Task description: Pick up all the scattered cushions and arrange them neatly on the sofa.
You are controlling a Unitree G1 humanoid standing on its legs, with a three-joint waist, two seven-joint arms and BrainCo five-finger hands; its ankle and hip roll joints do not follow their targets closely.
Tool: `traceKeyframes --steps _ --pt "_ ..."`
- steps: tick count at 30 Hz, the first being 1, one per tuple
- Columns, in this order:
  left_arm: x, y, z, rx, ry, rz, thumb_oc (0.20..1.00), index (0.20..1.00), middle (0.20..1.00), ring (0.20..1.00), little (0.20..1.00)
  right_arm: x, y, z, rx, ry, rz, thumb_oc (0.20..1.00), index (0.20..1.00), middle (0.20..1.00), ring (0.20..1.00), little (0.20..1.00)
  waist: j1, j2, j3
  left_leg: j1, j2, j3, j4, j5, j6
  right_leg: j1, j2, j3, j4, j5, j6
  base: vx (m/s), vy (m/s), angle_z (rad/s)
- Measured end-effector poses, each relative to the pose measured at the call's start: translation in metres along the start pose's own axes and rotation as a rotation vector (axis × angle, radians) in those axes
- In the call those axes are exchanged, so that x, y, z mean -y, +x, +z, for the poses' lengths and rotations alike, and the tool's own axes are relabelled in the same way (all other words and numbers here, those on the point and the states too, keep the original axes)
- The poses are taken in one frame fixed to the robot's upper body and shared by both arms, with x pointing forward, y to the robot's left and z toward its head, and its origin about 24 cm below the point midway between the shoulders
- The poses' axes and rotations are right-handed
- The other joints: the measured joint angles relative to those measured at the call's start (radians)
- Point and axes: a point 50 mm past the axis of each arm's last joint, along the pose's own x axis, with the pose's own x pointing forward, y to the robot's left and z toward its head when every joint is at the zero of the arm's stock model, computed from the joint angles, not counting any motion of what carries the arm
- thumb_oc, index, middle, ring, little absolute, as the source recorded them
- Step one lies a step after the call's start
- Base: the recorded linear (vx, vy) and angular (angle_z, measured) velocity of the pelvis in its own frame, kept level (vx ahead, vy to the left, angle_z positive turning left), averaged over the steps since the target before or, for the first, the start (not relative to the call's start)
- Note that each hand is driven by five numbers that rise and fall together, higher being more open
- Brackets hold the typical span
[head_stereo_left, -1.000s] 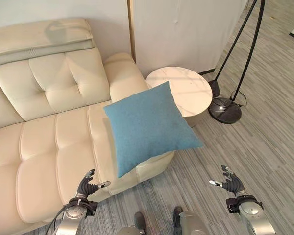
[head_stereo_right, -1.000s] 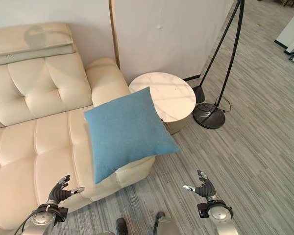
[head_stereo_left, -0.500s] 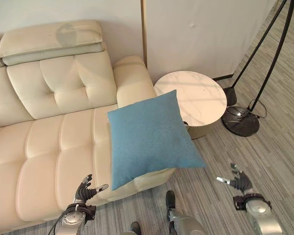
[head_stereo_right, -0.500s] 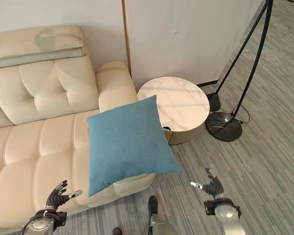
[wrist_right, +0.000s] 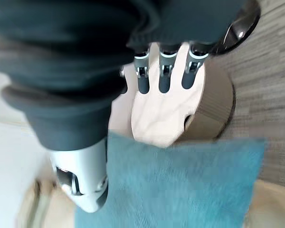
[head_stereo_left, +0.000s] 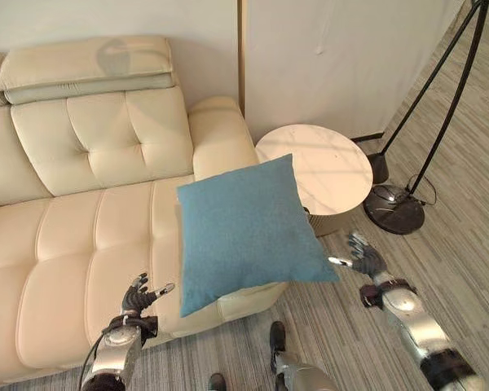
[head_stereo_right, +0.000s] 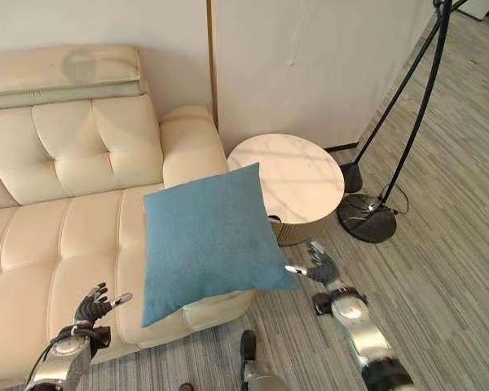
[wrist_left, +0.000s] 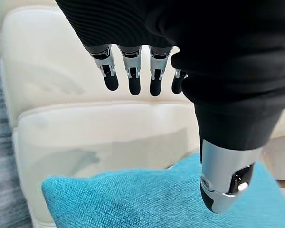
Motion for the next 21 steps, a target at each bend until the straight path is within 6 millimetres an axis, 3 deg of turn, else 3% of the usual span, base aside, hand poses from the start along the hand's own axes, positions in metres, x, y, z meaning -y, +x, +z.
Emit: traceKeyframes --steps 1,4,5,8,9,12,13,14,15,16,21 --pt "0.006 0.005 0.01 0.018 -0.027 -0.005 1.0 1.0 1.0 1.0 1.0 -0.005 0.011 0.011 0.019 -0.012 0.011 1.0 1.0 1.0 1.0 1.0 0.007 -0.004 0.008 -0.024 -0.006 -0.002 0.006 0.002 0.0 -0.022 -0.004 0.001 0.0 0.022 -0.017 -0.12 -0.069 0.05" --pt "0.018 0.019 0.036 0.052 -0.038 -0.018 1.0 1.0 1.0 1.0 1.0 -0.009 0.034 0.029 0.023 -0.066 0.033 1.0 1.0 1.0 1.0 1.0 0.008 -0.006 0.021 -0.089 -0.013 -0.01 0.031 0.002 0.0 -0.067 -0.017 -0.004 0.0 0.021 -0.014 -0.07 -0.05 0.17" --pt "0.028 0.028 0.065 0.118 -0.052 -0.029 1.0 1.0 1.0 1.0 1.0 -0.008 0.048 0.05 0.047 -0.097 0.018 1.0 1.0 1.0 1.0 1.0 0.01 -0.007 0.057 -0.111 -0.015 -0.025 0.037 0.01 -0.004 -0.085 -0.019 -0.007 0.0 0.027 -0.01 -0.06 -0.062 0.25" --pt "0.036 0.035 0.09 0.161 -0.052 -0.04 1.0 1.0 1.0 1.0 1.0 -0.013 0.064 0.071 0.056 -0.122 0.008 1.0 1.0 1.0 1.0 1.0 0.009 -0.009 0.087 -0.145 -0.011 -0.031 0.048 0.013 -0.009 -0.109 -0.018 -0.013 0.0 0.029 -0.011 -0.05 -0.066 0.1" --pt "0.046 0.038 0.114 0.207 -0.031 -0.057 1.0 1.0 1.0 1.0 1.0 -0.012 0.073 0.087 0.063 -0.141 -0.011 1.0 1.0 1.0 1.0 1.0 0.008 -0.011 0.114 -0.167 -0.012 -0.039 0.052 0.016 -0.013 -0.127 -0.02 -0.025 0.0 0.031 -0.008 -0.04 -0.057 0.19" --pt "0.07 0.037 0.144 0.276 -0.054 -0.11 1.0 1.0 1.0 1.0 1.0 -0.01 0.078 0.101 0.083 -0.154 -0.042 1.0 1.0 1.0 1.0 1.0 0.008 -0.01 0.16 -0.191 -0.005 -0.055 0.056 0.022 -0.02 -0.143 -0.015 -0.035 0.001 0.044 -0.024 -0.04 -0.065 0.16" --pt "0.076 0.036 0.15 0.289 -0.057 -0.118 1.0 1.0 1.0 1.0 1.0 -0.008 0.079 0.105 0.087 -0.172 -0.051 0.959 0.959 0.959 0.959 0.959 0.007 -0.007 0.18 -0.193 -0.001 -0.058 0.055 0.022 -0.02 -0.143 -0.012 -0.042 0.001 0.043 -0.025 -0.03 -0.057 0.03" --pt "0.079 0.035 0.152 0.293 -0.059 -0.123 1.0 1.0 1.0 1.0 1.0 -0.008 0.079 0.107 0.091 -0.173 -0.051 0.504 0.504 0.504 0.504 0.504 0.003 -0.006 0.19 -0.194 0.002 -0.059 0.052 0.022 -0.02 -0.144 -0.01 -0.049 0.001 0.046 -0.028 -0.03 -0.064 0.03" --pt "0.081 0.035 0.154 0.296 -0.06 -0.126 1.0 1.0 1.0 1.0 1.0 -0.009 0.079 0.106 0.093 -0.182 -0.046 0.2 0.2 0.2 0.2 0.2 0.001 -0.006 0.196 -0.2 0.003 -0.067 0.05 0.022 -0.02 -0.148 -0.007 -0.053 0.001 0.049 -0.032 0.0 -0.024 0.03" --pt "0.084 0.035 0.156 0.301 -0.063 -0.132 0.2 0.2 0.2 0.2 0.2 -0.01 0.079 0.107 0.097 -0.184 -0.043 0.2 0.2 0.2 0.2 0.2 -0.002 -0.006 0.197 -0.204 0.003 -0.077 0.048 0.022 -0.022 -0.154 -0.006 -0.054 0.001 0.049 -0.032 0.0 -0.012 0.06" --pt "0.084 0.031 0.164 0.341 -0.079 -0.144 0.2 0.2 0.2 0.2 0.2 -0.011 0.075 0.122 0.173 -0.167 -0.042 0.2 0.2 0.2 0.2 0.2 -0.004 -0.007 0.2 -0.192 0.004 -0.075 0.025 0.027 -0.026 -0.156 -0.004 -0.053 0.001 0.05 -0.034 0.01 0.003 -0.01"
